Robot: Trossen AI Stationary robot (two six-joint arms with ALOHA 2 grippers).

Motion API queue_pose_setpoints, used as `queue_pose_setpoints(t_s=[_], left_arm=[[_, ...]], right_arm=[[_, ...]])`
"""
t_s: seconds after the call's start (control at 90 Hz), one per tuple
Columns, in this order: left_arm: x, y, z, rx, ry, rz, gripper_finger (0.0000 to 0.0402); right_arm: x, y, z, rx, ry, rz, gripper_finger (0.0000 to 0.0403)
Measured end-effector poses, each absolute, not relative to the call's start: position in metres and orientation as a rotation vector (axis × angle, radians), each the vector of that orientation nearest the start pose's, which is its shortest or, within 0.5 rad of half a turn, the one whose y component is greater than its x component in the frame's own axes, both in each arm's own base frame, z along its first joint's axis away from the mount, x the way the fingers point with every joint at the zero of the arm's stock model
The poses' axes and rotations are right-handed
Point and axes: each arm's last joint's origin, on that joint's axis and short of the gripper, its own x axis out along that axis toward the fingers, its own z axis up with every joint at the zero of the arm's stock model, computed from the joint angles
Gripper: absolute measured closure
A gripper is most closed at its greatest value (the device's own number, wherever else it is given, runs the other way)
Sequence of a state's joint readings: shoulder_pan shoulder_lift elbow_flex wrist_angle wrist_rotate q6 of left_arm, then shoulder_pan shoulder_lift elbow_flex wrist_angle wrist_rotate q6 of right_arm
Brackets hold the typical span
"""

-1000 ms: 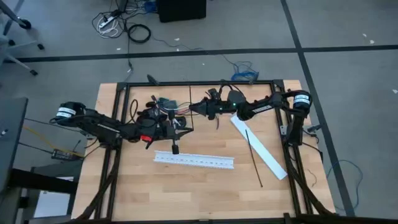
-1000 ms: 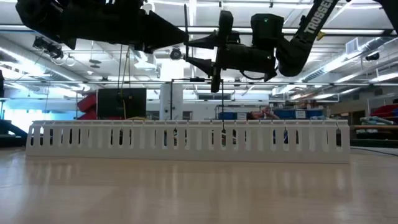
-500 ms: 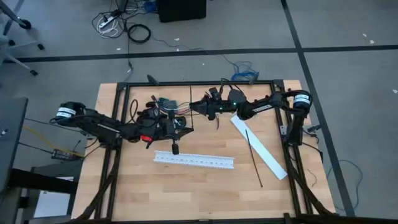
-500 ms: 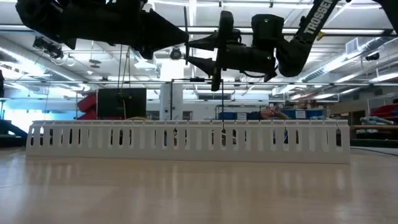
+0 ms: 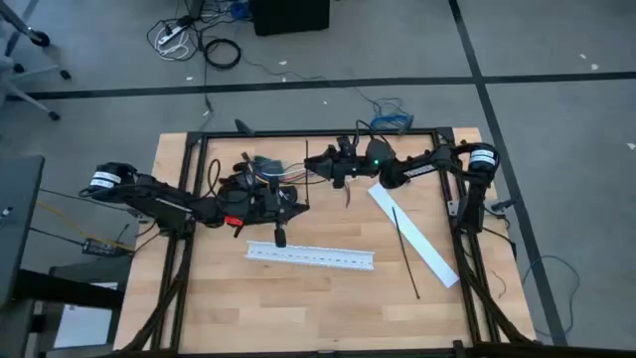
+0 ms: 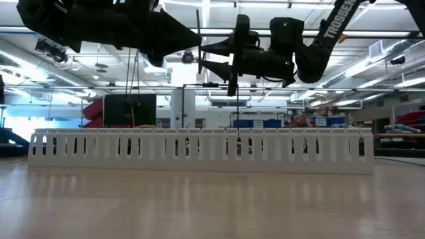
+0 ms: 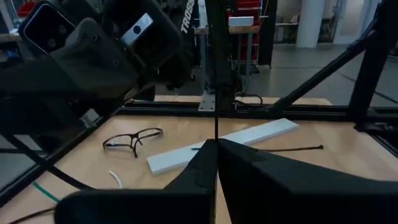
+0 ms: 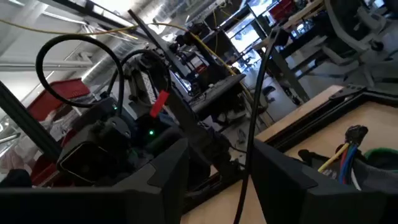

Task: Ziptie cables
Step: Wrap the cable wires with the black zip tie

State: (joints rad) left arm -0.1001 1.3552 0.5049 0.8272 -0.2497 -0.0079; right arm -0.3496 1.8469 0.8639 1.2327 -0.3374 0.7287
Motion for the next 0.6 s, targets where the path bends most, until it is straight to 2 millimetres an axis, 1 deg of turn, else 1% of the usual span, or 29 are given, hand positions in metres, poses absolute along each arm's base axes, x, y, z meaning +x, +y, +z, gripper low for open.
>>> queue_pose_setpoints(t_s=[0.178, 0.444, 0.6], left_arm=[[0.2654, -0.0195, 0.2145, -0.004, 0.023, 0.15, 0.0401], [0.2654, -0.0191, 0.2144, -0.033, 0.022, 0.152, 0.0401], [0.2654, -0.0189, 0.2142, -0.07, 0.022, 0.153, 0.0401]], right_arm=[[0.3505, -0.1183, 0.2104, 0.624, -0.229, 0.07, 0.0247], [0.3496, -0.121, 0.2104, 0.605, -0.231, 0.063, 0.0278], [0.3484, -0.1243, 0.2104, 0.603, -0.234, 0.054, 0.0284]])
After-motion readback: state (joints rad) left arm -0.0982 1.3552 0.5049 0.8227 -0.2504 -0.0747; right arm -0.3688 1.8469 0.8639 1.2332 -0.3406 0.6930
